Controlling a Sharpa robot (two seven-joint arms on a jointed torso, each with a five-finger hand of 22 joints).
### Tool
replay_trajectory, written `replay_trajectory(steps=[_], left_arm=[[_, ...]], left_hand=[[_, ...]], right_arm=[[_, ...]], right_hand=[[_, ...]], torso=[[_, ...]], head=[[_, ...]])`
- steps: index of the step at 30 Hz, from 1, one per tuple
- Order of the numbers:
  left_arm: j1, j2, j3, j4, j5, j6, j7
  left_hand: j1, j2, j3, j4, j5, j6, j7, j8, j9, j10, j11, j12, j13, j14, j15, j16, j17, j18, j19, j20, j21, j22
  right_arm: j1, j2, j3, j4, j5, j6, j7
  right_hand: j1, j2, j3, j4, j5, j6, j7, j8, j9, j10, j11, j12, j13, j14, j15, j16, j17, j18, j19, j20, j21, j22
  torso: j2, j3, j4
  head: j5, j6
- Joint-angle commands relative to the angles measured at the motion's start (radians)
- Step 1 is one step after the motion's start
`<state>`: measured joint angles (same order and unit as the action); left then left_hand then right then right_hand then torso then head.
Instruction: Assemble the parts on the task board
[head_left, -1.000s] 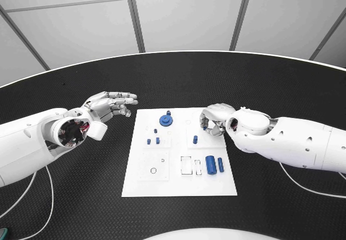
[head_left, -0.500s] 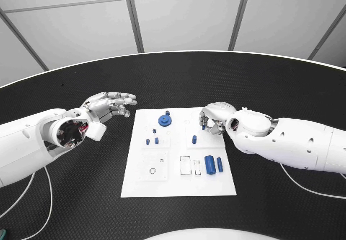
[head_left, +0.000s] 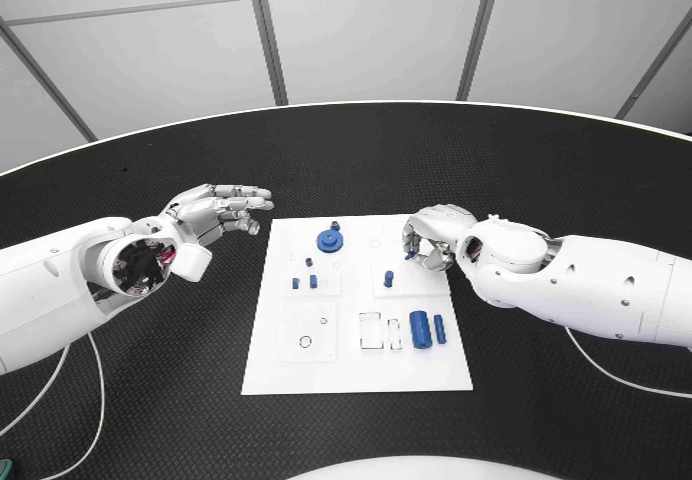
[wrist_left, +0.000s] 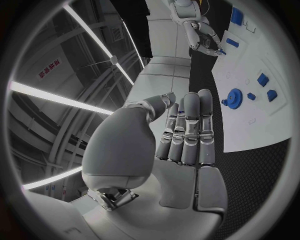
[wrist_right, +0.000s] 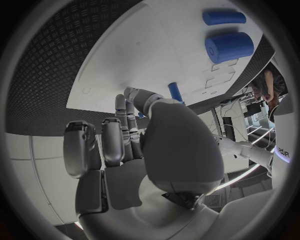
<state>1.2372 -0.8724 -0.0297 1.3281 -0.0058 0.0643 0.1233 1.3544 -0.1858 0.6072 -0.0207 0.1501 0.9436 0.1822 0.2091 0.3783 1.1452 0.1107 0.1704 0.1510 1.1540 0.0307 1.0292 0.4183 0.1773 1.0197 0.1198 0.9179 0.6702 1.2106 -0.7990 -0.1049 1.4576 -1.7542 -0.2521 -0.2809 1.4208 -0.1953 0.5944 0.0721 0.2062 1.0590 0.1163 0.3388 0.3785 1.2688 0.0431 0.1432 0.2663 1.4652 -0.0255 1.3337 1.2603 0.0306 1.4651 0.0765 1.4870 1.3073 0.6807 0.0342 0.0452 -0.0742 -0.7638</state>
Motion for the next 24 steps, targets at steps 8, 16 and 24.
replay_trajectory(steps=[8,16,24], left_arm=[[0.0,0.0,0.0,-0.001,0.0,0.001,-0.001],[0.0,-0.002,0.0,0.001,0.0,0.002,-0.003],[0.0,-0.005,0.0,0.003,0.0,0.001,-0.005]], left_hand=[[0.001,0.007,-0.006,-0.002,-0.001,-0.003,0.009,-0.005,0.0,-0.005,0.004,-0.006,-0.002,-0.006,0.001,-0.005,-0.003,0.007,-0.009,0.0,-0.005,-0.001],[0.001,0.007,-0.007,-0.002,-0.001,-0.003,0.009,-0.005,0.0,-0.005,0.004,-0.006,-0.002,-0.007,0.001,-0.005,-0.003,0.007,-0.009,0.0,-0.006,-0.002],[0.001,0.007,-0.008,-0.002,-0.002,-0.004,0.009,-0.005,0.0,-0.006,0.005,-0.006,-0.002,-0.008,0.002,-0.006,-0.004,0.007,-0.009,0.0,-0.006,-0.002]], right_arm=[[0.0,0.015,0.0,-0.012,0.0,0.0,0.003],[0.0,0.023,0.0,-0.012,0.0,-0.008,0.007],[0.0,0.025,0.0,-0.015,0.0,0.017,-0.002]], right_hand=[[-0.015,0.0,-0.007,0.002,-0.007,0.002,-0.001,0.002,0.0,0.006,0.0,-0.009,0.0,0.049,-0.008,-0.002,-0.004,-0.013,0.079,-0.007,0.002,0.235],[-0.018,0.0,-0.008,0.003,-0.009,0.0,-0.001,0.001,0.0,0.005,0.0,-0.012,-0.001,0.048,-0.008,-0.003,-0.005,-0.013,0.078,-0.007,0.0,0.234],[-0.032,-0.008,-0.005,0.005,-0.021,-0.028,0.007,-0.019,-0.002,-0.017,0.009,-0.035,-0.008,0.047,-0.001,-0.004,-0.01,-0.012,0.075,-0.004,-0.008,0.232]], torso=[[0.0,-0.0009,0.0005],[0.001,-0.002,0.0016],[0.001,-0.0012,0.0006]], head=[[-0.001,0.0],[0.0,-0.003],[0.001,-0.005]])
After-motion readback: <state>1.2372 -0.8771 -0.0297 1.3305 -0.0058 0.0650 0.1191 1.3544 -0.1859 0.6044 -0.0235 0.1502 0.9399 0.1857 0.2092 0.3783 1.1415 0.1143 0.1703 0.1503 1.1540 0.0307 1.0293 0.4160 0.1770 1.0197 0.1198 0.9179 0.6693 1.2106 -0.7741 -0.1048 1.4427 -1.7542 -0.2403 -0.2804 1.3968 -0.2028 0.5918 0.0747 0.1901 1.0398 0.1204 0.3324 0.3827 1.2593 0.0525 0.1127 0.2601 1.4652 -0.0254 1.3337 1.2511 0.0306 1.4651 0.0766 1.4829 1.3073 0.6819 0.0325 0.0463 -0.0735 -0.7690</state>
